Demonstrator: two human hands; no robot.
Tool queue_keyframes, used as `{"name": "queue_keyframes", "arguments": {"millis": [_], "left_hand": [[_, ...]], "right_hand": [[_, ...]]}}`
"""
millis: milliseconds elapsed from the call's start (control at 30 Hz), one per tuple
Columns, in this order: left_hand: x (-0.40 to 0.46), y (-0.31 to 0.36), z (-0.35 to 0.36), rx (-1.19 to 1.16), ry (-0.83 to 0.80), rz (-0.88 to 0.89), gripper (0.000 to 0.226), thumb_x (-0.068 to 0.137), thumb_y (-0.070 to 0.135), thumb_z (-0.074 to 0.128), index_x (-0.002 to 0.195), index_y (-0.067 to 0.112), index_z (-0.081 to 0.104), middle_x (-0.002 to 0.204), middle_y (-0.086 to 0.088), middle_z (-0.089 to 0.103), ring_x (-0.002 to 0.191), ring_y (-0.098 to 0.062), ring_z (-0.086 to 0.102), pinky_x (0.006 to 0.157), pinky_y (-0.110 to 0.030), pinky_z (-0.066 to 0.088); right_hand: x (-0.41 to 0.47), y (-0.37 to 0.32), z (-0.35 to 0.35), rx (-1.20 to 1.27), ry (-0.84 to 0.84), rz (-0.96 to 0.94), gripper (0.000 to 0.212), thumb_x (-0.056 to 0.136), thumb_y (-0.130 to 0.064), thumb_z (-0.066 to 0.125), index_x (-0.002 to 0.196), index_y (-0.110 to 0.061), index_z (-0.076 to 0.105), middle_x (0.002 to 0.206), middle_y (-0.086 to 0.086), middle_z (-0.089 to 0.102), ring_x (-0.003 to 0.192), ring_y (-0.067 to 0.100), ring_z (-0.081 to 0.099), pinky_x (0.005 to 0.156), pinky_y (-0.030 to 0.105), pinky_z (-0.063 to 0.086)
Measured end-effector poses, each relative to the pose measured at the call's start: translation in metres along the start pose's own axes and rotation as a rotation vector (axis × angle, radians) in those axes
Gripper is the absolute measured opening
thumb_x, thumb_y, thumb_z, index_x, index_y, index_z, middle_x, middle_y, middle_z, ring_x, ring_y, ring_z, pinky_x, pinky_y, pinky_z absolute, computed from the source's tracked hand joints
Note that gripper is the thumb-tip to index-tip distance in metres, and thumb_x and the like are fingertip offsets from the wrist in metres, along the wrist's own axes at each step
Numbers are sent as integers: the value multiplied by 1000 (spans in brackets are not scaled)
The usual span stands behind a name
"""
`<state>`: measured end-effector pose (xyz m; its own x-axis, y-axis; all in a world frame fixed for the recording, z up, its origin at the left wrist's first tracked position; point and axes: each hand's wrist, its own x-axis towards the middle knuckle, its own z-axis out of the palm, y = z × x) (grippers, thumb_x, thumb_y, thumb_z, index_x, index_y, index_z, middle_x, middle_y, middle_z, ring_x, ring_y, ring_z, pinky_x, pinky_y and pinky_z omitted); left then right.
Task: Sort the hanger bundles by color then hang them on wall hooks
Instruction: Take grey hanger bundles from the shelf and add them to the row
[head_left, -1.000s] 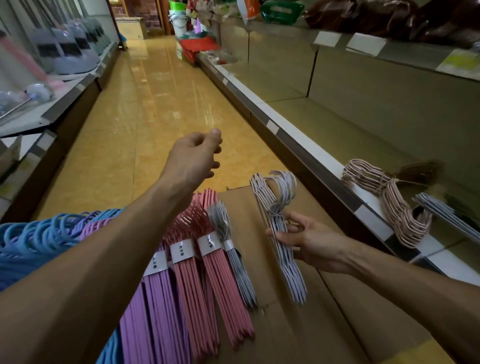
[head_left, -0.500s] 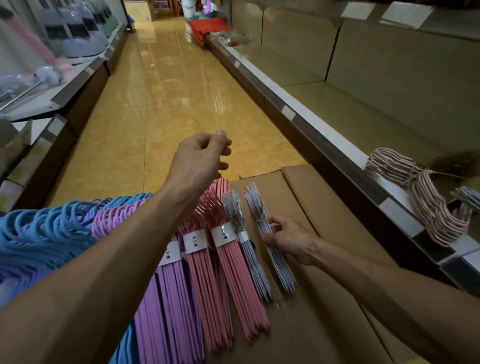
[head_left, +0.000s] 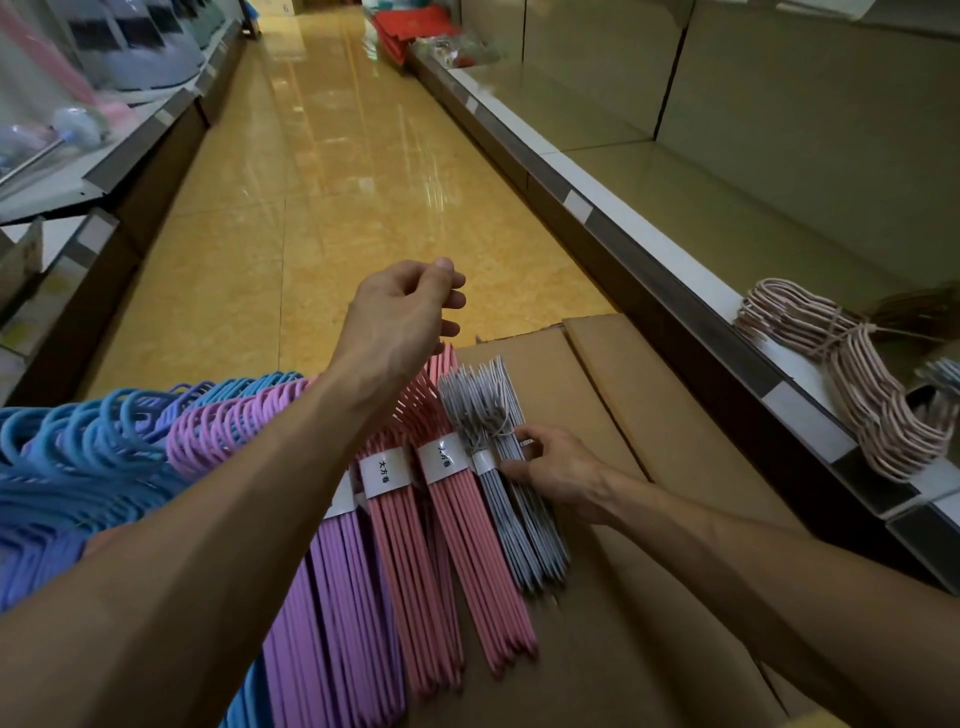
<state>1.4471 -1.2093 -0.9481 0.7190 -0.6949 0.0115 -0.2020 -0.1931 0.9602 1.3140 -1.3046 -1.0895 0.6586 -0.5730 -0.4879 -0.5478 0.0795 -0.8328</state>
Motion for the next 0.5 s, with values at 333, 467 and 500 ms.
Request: {"name": "queue_keyframes", "arguments": {"millis": [333, 467, 500], "left_hand": [[-9, 15, 10, 29, -42, 47, 20, 102, 28, 50, 115, 20, 64, 98, 4, 70, 86, -14, 71, 82, -36, 59], [-16, 25, 23, 45, -100, 72, 17, 102, 23, 51, 113, 20, 64, 98, 1, 70, 88, -17, 71, 84, -39, 59], [-17, 28, 28, 51, -115, 79, 17, 102, 23, 51, 113, 20, 64, 98, 0, 69, 88, -18, 71, 84, -39, 59]], "right_hand": [[-21, 11, -22, -312, 107, -77, 36, 96, -29, 63, 129, -16, 54, 106, -2, 62, 97, 12, 61, 89, 32, 54], [-49, 18, -50, -510, 128, -175, 33, 98, -30, 58, 129, -19, 55, 109, -4, 63, 97, 10, 61, 88, 30, 54], [-57, 20, -58, -543, 125, -197, 31, 99, -29, 57, 129, -20, 55, 111, -5, 63, 99, 10, 60, 90, 31, 54]]}}
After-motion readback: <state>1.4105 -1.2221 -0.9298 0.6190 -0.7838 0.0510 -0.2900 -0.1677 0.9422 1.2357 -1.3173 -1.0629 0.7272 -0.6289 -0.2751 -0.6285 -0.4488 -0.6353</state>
